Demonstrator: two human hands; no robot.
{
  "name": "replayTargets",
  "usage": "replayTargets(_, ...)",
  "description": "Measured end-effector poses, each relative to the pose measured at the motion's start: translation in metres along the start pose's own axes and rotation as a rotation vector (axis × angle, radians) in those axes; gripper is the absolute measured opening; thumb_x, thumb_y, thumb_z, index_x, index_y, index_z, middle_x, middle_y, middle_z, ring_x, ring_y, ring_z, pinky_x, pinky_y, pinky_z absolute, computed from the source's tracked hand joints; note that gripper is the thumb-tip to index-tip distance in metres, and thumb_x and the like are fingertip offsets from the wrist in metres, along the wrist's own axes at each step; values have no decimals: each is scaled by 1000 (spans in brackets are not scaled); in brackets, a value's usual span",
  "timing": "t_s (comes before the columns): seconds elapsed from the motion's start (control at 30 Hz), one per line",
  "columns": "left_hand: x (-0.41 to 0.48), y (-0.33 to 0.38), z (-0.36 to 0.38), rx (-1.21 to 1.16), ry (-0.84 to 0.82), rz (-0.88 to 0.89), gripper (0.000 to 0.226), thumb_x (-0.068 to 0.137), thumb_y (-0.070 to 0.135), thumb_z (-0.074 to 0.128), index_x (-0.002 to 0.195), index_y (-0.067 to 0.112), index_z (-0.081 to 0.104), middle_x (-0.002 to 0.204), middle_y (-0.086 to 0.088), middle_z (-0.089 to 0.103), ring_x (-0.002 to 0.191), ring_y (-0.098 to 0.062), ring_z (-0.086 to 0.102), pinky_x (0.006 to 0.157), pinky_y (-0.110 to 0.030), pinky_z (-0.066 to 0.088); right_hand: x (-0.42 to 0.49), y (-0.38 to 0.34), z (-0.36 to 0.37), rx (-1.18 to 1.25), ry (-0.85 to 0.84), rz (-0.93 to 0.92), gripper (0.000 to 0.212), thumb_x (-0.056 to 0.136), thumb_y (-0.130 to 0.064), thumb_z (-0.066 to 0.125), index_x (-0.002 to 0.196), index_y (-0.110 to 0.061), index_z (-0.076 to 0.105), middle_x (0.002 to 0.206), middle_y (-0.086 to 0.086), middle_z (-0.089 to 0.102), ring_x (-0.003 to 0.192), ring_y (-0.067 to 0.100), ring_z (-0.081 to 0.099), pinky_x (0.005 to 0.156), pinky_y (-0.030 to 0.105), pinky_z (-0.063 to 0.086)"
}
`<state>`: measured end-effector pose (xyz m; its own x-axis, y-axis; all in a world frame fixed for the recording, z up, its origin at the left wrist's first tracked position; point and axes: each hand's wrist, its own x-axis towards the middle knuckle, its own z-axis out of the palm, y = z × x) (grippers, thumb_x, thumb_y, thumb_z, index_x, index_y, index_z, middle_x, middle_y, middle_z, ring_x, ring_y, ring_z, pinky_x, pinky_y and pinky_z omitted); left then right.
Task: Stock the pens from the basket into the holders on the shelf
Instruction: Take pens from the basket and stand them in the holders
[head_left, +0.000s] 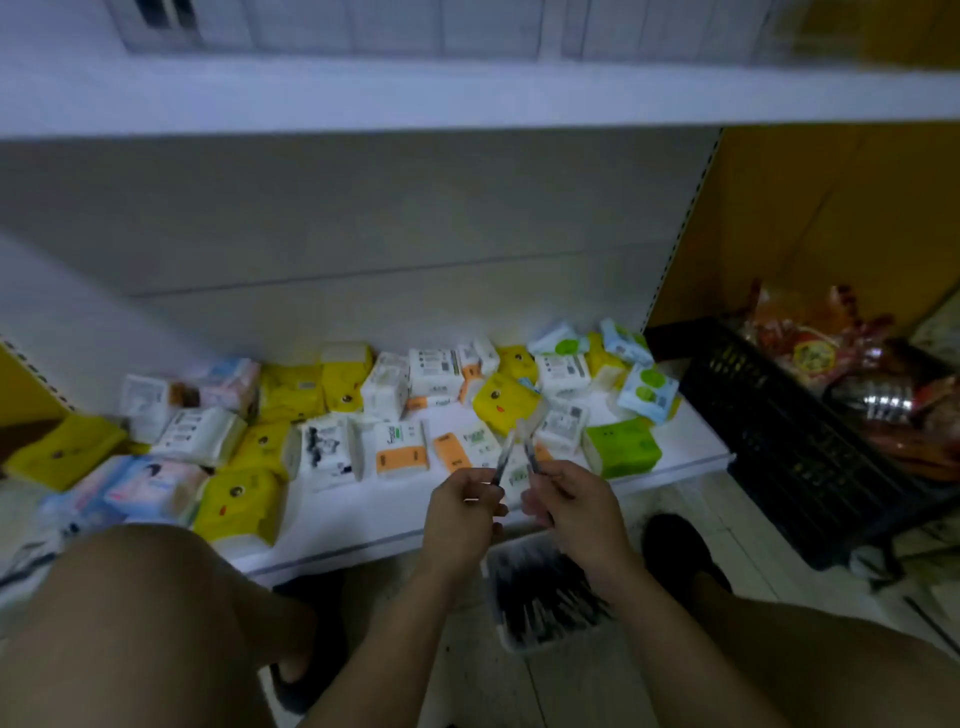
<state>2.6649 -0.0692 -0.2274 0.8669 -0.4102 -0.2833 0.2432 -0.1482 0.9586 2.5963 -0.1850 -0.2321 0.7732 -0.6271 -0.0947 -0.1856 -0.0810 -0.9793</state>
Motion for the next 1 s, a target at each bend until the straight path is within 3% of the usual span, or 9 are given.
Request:
replayTargets(0.1, -2, 34, -8, 74, 48, 158, 13, 96, 9, 51, 104, 8, 61, 86, -7, 68, 61, -10, 58, 54, -22, 45, 0, -41, 1, 98, 11, -39, 9, 92, -8, 63, 90, -17, 65, 68, 6, 71, 57, 12, 63, 52, 22, 47)
replayTargets(0.27, -14, 96, -30, -83, 105, 362, 9, 93, 17, 61, 99, 17, 67, 68, 3, 67, 53, -4, 56, 49, -18, 43, 0, -112, 2, 108, 10, -170, 11, 91, -10, 64, 85, -19, 65, 74, 3, 72, 67, 11, 67, 60, 22, 50)
replayTargets(0.37, -27, 134, -41, -175, 70, 442, 18, 93, 12, 60, 98, 27, 68, 66, 3, 68, 56, -5, 59, 50, -19, 48, -4, -152, 8, 35, 44, -296, 12, 88, -14, 68, 81, -23, 67, 73, -5, 69, 65, -2, 63, 61, 13, 47)
replayTargets(0.47, -36, 169, -52, -229, 55, 488, 19, 92, 7, 61, 97, 24, 68, 69, -1, 70, 60, -8, 65, 54, -20, 52, -8, -188, 15, 17, 30, -376, 13, 87, -14, 69, 80, -25, 67, 75, -6, 68, 64, -5, 62, 58, 8, 46)
replayTargets(0.57, -43, 204, -64, -208, 66, 552, 15, 90, 4, 63, 95, 16, 68, 74, -4, 71, 68, -12, 69, 60, -22, 55, -13, -223, 21, -7, -21, -447, 12, 87, -16, 70, 82, -26, 65, 79, -5, 68, 73, 3, 64, 64, 15, 50)
replayTargets(0.67, -49, 240, -76, -79, 83, 664, 14, 87, 1, 66, 97, 10, 68, 79, -7, 70, 75, -16, 69, 67, -29, 58, -15, -258, 25, -5, -82, -534, 13, 88, -13, 69, 86, -25, 65, 80, 5, 66, 71, 6, 62, 63, 18, 49)
replayTargets(0.77, -59, 278, -91, 123, 92, 809, 30, 83, 4, 70, 106, 22, 65, 79, 9, 67, 75, -10, 68, 68, -24, 57, -17, -294, 28, -18, -123, -640, 22, 88, -9, 68, 87, -31, 65, 74, 1, 65, 65, 4, 60, 61, 23, 48)
replayTargets(0.87, -66, 313, -107, 281, 84, 909, 65, 86, 8, 70, 133, 45, 45, 89, 8, 59, 73, -7, 67, 68, -24, 58, -13, -324, 30, -28, -123, -691, 22, 86, -10, 70, 85, -32, 65, 69, -9, 64, 67, 6, 63, 65, 29, 52)
replayTargets(1.0, -66, 351, -125, 430, 70, 973, 76, 89, 9, 66, 136, 60, 32, 98, 8, 54, 74, -4, 67, 65, -15, 55, -3, -359, 36, -97, -98, -703, 21, 84, -22, 74, 96, -34, 61, 81, -7, 64, 74, 11, 65, 65, 26, 54)
